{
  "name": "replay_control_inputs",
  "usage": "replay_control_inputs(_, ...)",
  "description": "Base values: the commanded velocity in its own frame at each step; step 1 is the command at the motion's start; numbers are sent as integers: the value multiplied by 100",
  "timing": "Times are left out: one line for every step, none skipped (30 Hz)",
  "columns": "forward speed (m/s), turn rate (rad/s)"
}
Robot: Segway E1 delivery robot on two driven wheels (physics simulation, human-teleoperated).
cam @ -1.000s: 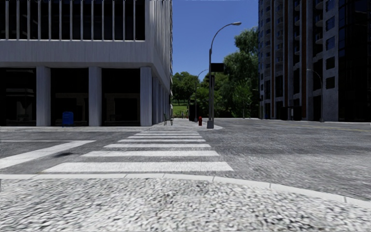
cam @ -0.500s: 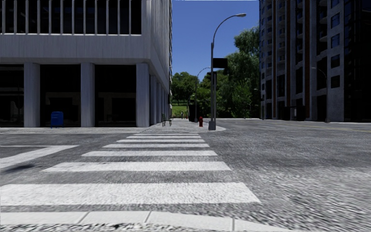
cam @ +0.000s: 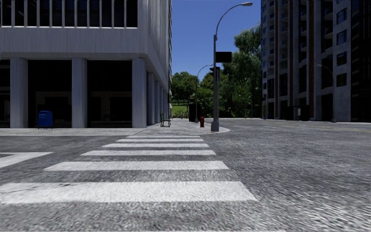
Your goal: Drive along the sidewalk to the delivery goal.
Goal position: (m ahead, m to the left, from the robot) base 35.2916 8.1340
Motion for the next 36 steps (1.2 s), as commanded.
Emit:
replay_control_inputs(184,0)
replay_control_inputs(184,0)
replay_control_inputs(183,0)
replay_control_inputs(181,0)
replay_control_inputs(171,0)
replay_control_inputs(171,0)
replay_control_inputs(156,0)
replay_control_inputs(142,0)
replay_control_inputs(137,0)
replay_control_inputs(137,0)
replay_control_inputs(136,0)
replay_control_inputs(136,0)
replay_control_inputs(136,0)
replay_control_inputs(136,0)
replay_control_inputs(136,0)
replay_control_inputs(136,0)
replay_control_inputs(136,0)
replay_control_inputs(136,0)
replay_control_inputs(136,0)
replay_control_inputs(136,0)
replay_control_inputs(136,0)
replay_control_inputs(136,0)
replay_control_inputs(136,0)
replay_control_inputs(136,0)
replay_control_inputs(136,0)
replay_control_inputs(136,0)
replay_control_inputs(136,0)
replay_control_inputs(136,0)
replay_control_inputs(137,0)
replay_control_inputs(137,0)
replay_control_inputs(138,0)
replay_control_inputs(156,0)
replay_control_inputs(200,0)
replay_control_inputs(200,0)
replay_control_inputs(200,0)
replay_control_inputs(200,0)
